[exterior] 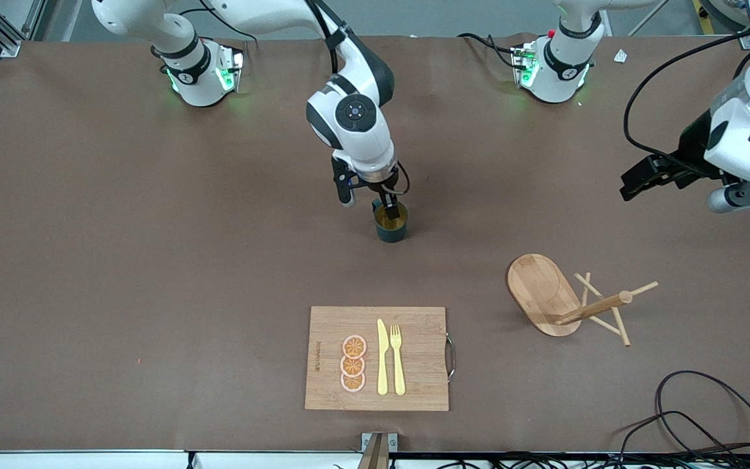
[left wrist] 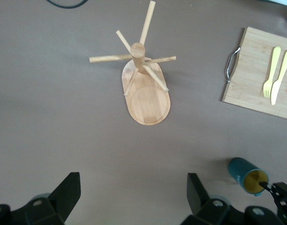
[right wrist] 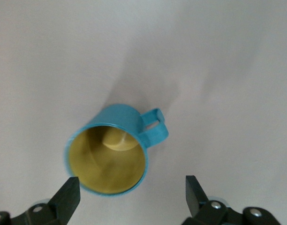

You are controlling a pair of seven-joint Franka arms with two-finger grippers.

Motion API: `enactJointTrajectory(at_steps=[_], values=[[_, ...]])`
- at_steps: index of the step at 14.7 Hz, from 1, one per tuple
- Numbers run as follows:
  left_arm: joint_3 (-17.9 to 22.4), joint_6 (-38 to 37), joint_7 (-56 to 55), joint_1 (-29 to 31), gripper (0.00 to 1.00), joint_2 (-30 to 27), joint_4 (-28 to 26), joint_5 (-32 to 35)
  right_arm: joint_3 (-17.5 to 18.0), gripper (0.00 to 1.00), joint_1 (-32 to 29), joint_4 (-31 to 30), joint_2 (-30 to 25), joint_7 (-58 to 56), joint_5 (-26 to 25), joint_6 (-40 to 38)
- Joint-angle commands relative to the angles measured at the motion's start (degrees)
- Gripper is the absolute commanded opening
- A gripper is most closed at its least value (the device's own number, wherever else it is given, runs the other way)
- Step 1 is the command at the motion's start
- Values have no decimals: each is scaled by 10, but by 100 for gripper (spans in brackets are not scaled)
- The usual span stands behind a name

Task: Pass cup and hang on rack
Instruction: 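Set the mug down and open the right gripper while the left gripper approaches, then lower the left gripper onto the mug handle while the right gripper withdraws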

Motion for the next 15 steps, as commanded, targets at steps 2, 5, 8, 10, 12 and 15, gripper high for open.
enactJointTrajectory(at_steps=[2,5,8,10,12,15], values=[[-30,-9,-88,-1,100,6,13,9,5,100,-91,-18,-93,-202,-5,-123],[-65,-9,-195,-22,100,15,14,38,5,100,-184,-19,-140,-408,-24,-213],[-79,-9,-337,-104,100,37,15,97,5,100,-265,-19,-175,-592,-51,-279],[-79,-7,-420,-181,100,68,18,147,5,100,-323,-18,-193,-723,-61,-313],[-79,-6,-521,-253,100,107,28,205,5,100,-373,-16,-206,-852,-70,-340],[-78,-5,-642,-338,100,159,33,259,5,100,-446,6,-212,-1031,-87,-370]])
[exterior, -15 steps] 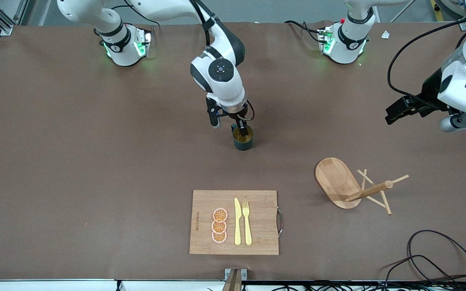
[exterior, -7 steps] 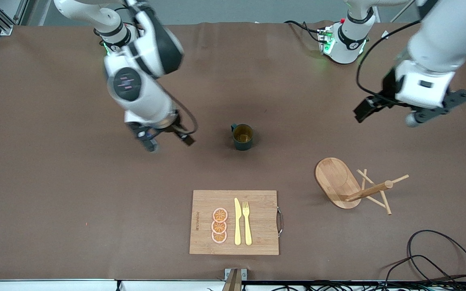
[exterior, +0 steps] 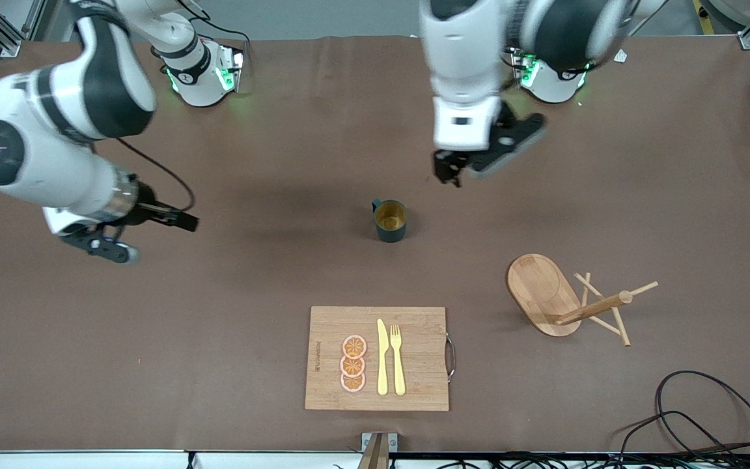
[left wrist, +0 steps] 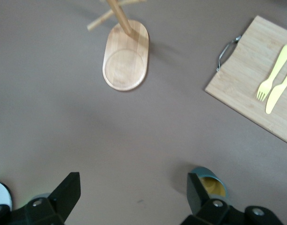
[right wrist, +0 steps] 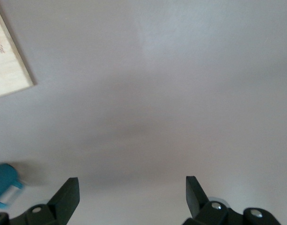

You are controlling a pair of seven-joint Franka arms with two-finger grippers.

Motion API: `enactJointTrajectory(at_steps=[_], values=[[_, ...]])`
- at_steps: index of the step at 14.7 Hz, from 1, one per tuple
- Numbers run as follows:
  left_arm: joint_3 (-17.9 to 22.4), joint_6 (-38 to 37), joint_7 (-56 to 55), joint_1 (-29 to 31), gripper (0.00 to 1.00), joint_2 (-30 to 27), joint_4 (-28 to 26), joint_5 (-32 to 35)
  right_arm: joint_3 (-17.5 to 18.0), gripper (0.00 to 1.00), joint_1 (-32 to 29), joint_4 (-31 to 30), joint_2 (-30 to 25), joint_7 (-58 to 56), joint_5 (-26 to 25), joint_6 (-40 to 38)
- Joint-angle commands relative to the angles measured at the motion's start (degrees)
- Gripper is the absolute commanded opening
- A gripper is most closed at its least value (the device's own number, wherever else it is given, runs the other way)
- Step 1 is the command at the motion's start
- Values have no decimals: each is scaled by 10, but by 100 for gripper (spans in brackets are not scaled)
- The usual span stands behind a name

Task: Pass cup and hang on rack
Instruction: 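Lower the left gripper onto the mug handle while the right gripper withdraws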

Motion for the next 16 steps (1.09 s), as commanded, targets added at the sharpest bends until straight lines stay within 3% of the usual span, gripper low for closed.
enactJointTrajectory(at_steps=[1,6,9,12,16], values=[[4,-5,-86,-55,100,63,30,56,15,100,-64,17,-13,-123,-15,-28],[13,-4,-242,-162,100,206,78,174,15,100,-112,55,-12,-203,-49,-40],[13,-1,-315,-208,100,284,110,246,15,100,-133,115,-11,-243,-71,-93],[23,14,-360,-243,100,330,116,287,16,100,-134,142,-5,-239,-75,-101],[69,48,-387,-279,100,365,116,289,15,100,-140,153,-5,-239,-75,-101]])
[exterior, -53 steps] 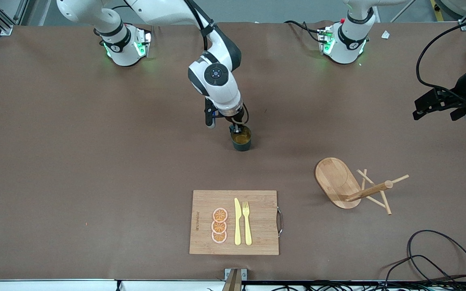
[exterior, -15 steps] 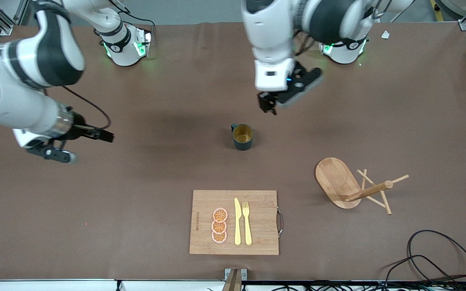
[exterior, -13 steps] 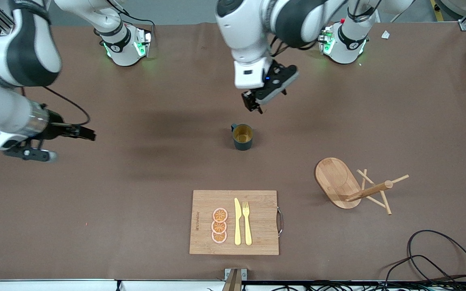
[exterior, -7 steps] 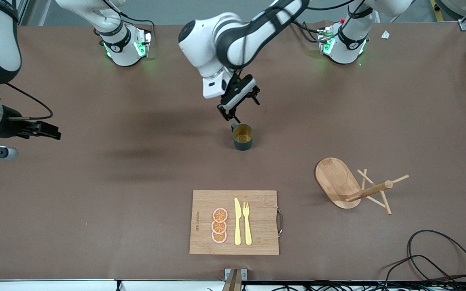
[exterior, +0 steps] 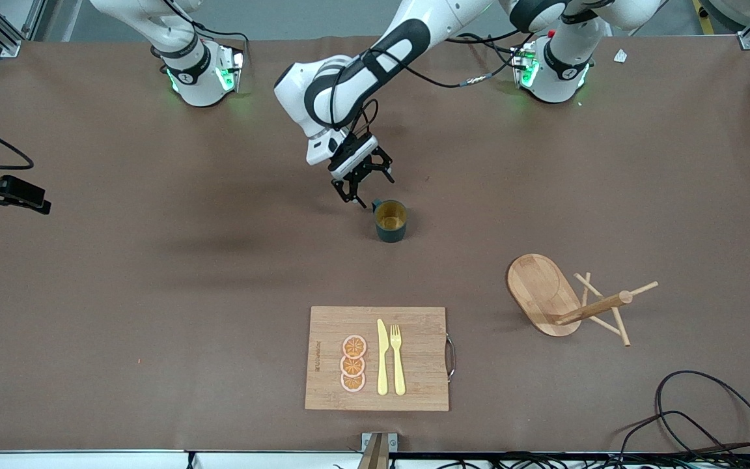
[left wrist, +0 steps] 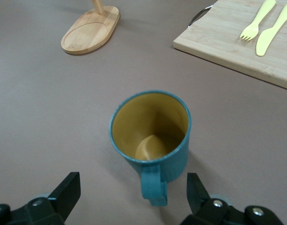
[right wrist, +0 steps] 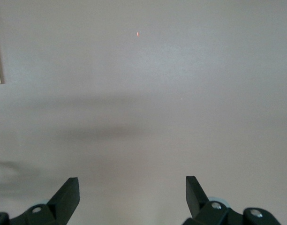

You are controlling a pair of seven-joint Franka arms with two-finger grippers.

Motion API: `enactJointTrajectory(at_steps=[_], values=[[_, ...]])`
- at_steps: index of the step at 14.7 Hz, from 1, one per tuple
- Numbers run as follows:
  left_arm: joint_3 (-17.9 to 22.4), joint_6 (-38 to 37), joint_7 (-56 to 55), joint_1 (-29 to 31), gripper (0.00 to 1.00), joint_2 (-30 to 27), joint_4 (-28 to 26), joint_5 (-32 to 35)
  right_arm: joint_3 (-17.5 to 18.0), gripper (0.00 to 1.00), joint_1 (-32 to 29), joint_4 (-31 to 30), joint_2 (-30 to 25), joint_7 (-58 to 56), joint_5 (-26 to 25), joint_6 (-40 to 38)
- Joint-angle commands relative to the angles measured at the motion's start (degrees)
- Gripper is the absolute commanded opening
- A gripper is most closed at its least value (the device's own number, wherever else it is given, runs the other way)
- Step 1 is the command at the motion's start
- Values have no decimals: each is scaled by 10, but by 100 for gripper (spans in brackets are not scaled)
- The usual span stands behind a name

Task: Pass cup and hang on rack
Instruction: 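Lower the left gripper onto the mug handle while the right gripper withdraws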

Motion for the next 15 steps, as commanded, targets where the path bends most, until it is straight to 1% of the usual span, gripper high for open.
enactJointTrajectory(at_steps=[1,5,7,10,11,12,13,15], values=[[33,29,-12,-21,100,26,20,9,13,100,-18,9,2,-5,-10,-8],[50,46,-31,-29,100,51,20,11,13,100,-30,9,2,1,-3,-14],[52,50,-35,-29,99,59,20,16,13,100,-31,8,1,3,-1,-42],[53,53,-37,-33,96,63,22,17,13,100,-31,5,-7,2,-3,-47],[53,54,-37,-33,91,64,22,17,13,100,-31,5,-9,2,-3,-54],[53,54,-37,-33,84,64,20,17,13,100,-31,5,-12,2,-3,-57],[53,54,-37,-34,73,64,20,17,13,100,-31,4,-18,3,-3,-63],[53,55,-37,-34,44,69,20,17,17,100,-30,2,-31,30,-3,-79]])
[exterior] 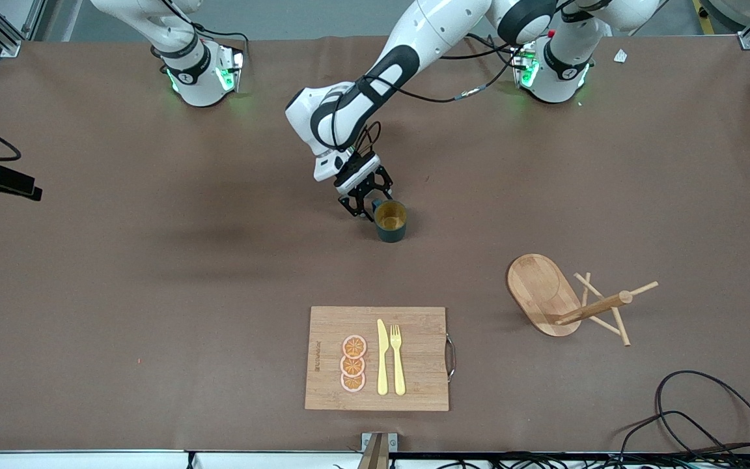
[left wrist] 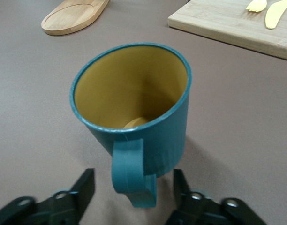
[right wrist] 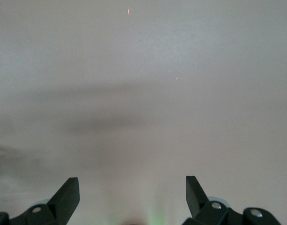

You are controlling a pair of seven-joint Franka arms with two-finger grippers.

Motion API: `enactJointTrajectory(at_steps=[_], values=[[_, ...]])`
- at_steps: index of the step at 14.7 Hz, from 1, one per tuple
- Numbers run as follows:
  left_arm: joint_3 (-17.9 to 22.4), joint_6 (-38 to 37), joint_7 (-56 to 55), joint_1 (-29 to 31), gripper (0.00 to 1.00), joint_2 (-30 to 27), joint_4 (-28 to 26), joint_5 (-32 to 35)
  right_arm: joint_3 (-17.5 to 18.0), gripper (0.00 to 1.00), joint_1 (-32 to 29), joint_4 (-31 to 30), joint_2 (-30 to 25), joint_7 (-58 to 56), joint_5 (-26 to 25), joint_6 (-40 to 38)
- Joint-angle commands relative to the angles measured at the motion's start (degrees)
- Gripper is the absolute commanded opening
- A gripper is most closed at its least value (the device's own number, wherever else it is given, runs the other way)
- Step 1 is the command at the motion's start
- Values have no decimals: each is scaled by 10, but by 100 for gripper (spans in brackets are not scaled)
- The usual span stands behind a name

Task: Pass cup and hang on rack
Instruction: 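Lower the left gripper onto the mug handle while the right gripper withdraws, then grasp the mug handle with the left gripper and lift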

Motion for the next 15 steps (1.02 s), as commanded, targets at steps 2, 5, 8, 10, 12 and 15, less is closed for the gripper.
enactJointTrajectory(at_steps=[2,5,8,10,12,15], values=[[6,1,-4,-10,21,18,16,19,20,100,-7,-21,-47,50,-2,-21],[6,1,-3,-10,8,21,16,22,20,100,-6,-41,-83,48,-2,-19],[5,7,3,-10,4,13,16,20,20,100,-1,-70,-121,47,-2,-17],[1,6,17,-2,3,-6,17,9,19,100,7,-72,-129,47,-7,-17],[-5,7,56,25,2,-37,19,-41,19,100,6,-71,-136,47,-7,-17],[-5,29,124,66,1,-108,22,-150,18,100,5,-72,-145,47,-7,-19]])
